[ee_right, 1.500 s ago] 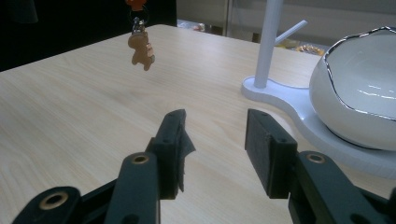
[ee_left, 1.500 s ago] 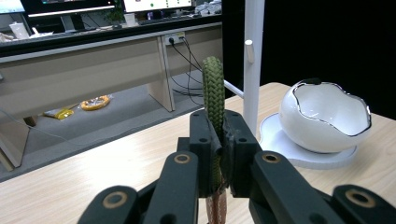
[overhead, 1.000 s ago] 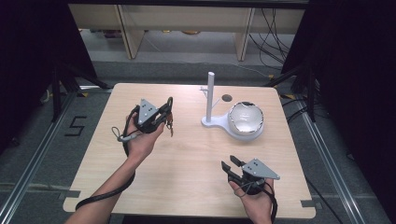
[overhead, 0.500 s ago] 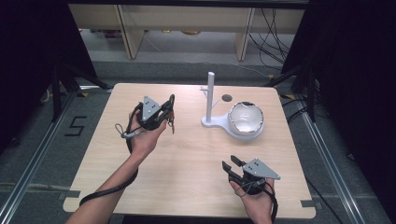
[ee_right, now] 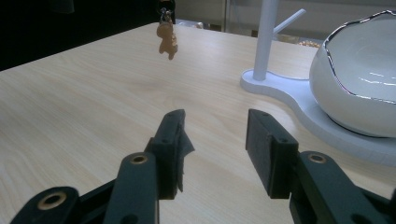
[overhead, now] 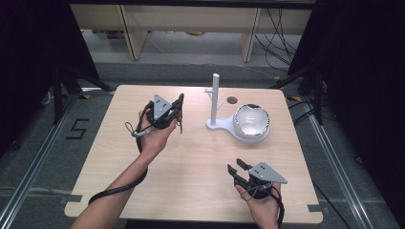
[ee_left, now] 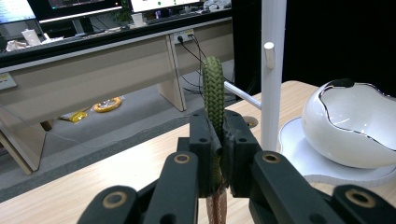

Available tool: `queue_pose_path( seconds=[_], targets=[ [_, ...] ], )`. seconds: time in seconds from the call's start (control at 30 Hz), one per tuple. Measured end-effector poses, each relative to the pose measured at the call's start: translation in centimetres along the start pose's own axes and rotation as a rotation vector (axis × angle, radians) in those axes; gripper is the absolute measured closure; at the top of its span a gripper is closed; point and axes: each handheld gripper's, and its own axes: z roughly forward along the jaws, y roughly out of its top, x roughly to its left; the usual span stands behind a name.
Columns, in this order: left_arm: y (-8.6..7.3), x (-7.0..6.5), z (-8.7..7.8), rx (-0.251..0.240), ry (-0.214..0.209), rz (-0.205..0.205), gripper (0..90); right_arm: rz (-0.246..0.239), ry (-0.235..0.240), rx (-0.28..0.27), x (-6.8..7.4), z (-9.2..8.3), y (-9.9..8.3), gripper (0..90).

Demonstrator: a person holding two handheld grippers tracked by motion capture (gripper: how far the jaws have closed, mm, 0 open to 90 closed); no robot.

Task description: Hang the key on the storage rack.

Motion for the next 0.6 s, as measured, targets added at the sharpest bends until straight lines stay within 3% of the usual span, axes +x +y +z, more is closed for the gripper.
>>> queue_pose_path(
  seconds=[0.2, 0.5, 0.57, 0.6],
  targets=[
    [0.2, -0.3, 0.9, 0.009, 0.001, 0.007, 83.2, 0.022, -0.002, 0.003, 0.1, -0.1, -0.1, 58.1],
    [0.4, -0.6, 1.9, 0.022, 0.011, 0.004, 83.2, 0.007, -0.013, 0.016, 0.0, -0.1, -0.1, 58.0],
    [0.4, -0.6, 2.1, 0.027, 0.011, 0.010, 83.1, 0.021, -0.016, 0.015, 0.2, -0.1, -0.1, 58.0],
    [0.4, -0.8, 2.3, 0.025, 0.009, 0.004, 83.2, 0.002, -0.013, 0.009, 0.0, 0.0, -0.1, 58.1]
  ],
)
